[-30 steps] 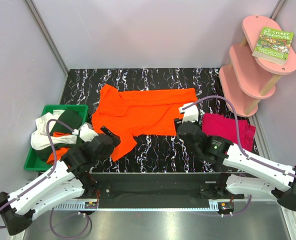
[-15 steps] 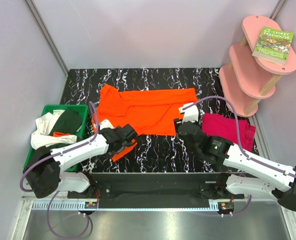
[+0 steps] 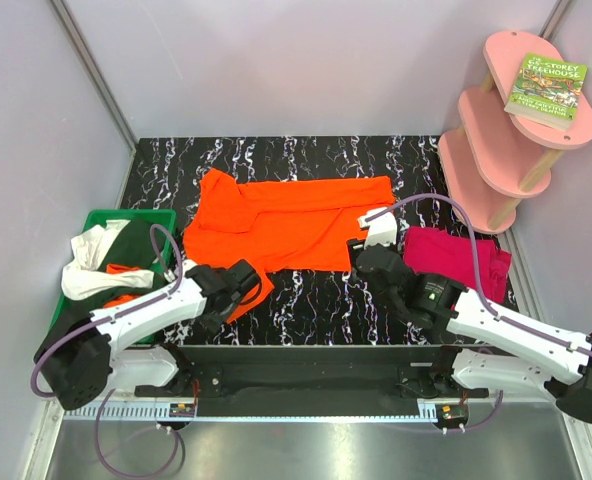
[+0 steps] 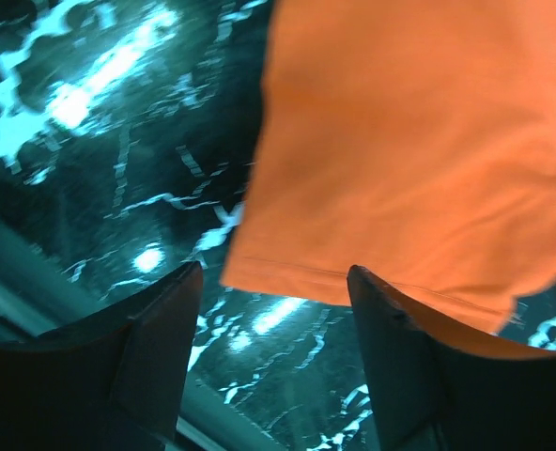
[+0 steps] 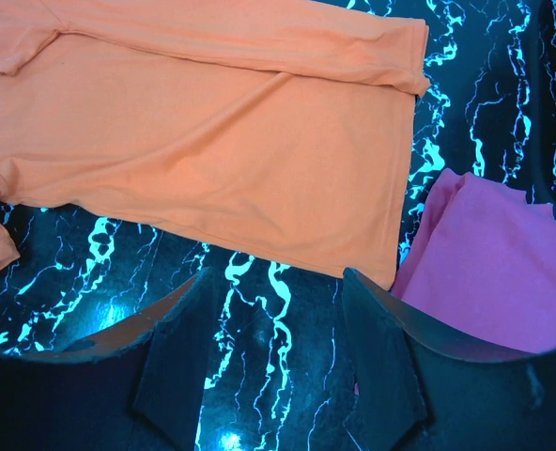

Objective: Fold and stack the t-shirts
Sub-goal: Grap the side of the flattened tshirt closest away from the robot with both arms

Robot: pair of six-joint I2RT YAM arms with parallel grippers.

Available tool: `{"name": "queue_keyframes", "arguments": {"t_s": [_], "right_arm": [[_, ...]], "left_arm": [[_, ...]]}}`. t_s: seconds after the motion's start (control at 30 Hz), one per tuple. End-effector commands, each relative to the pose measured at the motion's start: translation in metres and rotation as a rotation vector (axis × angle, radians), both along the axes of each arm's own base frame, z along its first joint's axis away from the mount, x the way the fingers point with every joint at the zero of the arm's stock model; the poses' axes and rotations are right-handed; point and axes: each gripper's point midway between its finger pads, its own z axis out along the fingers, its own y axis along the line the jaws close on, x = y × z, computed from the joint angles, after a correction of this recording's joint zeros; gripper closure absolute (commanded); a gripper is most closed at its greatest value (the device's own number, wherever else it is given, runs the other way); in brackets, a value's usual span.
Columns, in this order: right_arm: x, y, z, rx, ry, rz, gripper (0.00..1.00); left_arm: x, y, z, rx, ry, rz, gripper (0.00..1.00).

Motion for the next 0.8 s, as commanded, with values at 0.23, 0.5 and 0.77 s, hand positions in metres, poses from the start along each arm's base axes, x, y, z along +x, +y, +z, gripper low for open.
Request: {"name": "queue_keyframes", "arguments": {"t_s": [0.23, 0.5, 0.77], "right_arm": [[0.001, 0.005, 0.003, 0.039, -0.001, 0.005, 0.36], [0.0, 0.003, 0.005, 0.042, -0.007, 0.004, 0.36], [0.001, 0.004, 0.003, 0.036, -0.003, 0.0, 0.36]], "left_arm": [[-0.01, -0.004, -0.022, -0.018, 0.075, 0.056, 0.3], [-0.014, -0.011, -0.038, -0.026, 0.122, 0.042, 0.52], [-0.013, -0.012, -0.037, -0.03, 0.125, 0.028, 0.9]]}}
